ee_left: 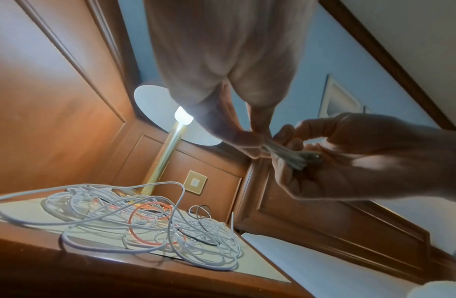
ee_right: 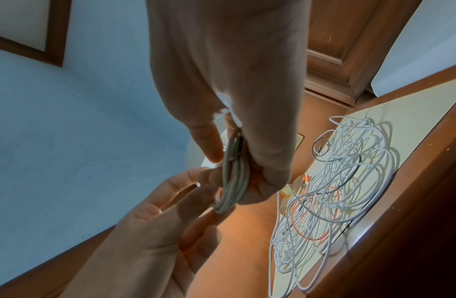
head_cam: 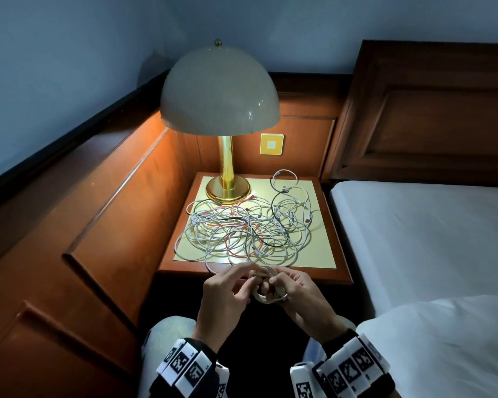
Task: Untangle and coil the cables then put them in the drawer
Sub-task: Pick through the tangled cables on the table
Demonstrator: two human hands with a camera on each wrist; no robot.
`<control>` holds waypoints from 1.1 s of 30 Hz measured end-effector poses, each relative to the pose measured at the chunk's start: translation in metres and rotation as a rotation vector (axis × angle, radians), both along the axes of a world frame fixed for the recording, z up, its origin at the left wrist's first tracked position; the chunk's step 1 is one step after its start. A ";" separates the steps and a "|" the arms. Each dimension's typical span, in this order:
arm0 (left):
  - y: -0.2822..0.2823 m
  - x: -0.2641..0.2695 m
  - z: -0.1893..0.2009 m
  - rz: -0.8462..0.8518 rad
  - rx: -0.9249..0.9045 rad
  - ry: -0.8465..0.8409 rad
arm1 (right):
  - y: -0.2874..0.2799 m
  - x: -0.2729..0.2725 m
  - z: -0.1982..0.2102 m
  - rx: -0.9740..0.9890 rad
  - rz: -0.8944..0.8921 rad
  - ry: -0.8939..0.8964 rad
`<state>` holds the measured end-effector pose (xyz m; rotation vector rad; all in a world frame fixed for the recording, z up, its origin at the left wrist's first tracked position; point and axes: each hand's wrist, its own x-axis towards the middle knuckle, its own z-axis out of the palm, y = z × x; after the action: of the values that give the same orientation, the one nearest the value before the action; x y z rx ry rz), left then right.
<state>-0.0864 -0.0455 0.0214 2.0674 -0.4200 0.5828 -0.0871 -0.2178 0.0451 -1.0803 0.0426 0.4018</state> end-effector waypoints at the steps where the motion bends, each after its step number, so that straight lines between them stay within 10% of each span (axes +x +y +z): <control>1: 0.000 0.000 0.001 0.006 0.006 -0.012 | 0.000 0.000 0.003 0.035 0.005 0.008; 11: 0.003 0.001 0.004 0.058 0.032 0.066 | -0.011 -0.009 -0.001 0.356 -0.063 0.133; 33: -0.004 -0.006 0.018 -0.122 -0.481 0.495 | -0.012 -0.006 -0.008 0.149 -0.238 0.028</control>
<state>-0.0921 -0.0491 0.0394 1.6306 -0.0972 0.0707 -0.0928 -0.2300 0.0375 -0.9107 0.1623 0.2026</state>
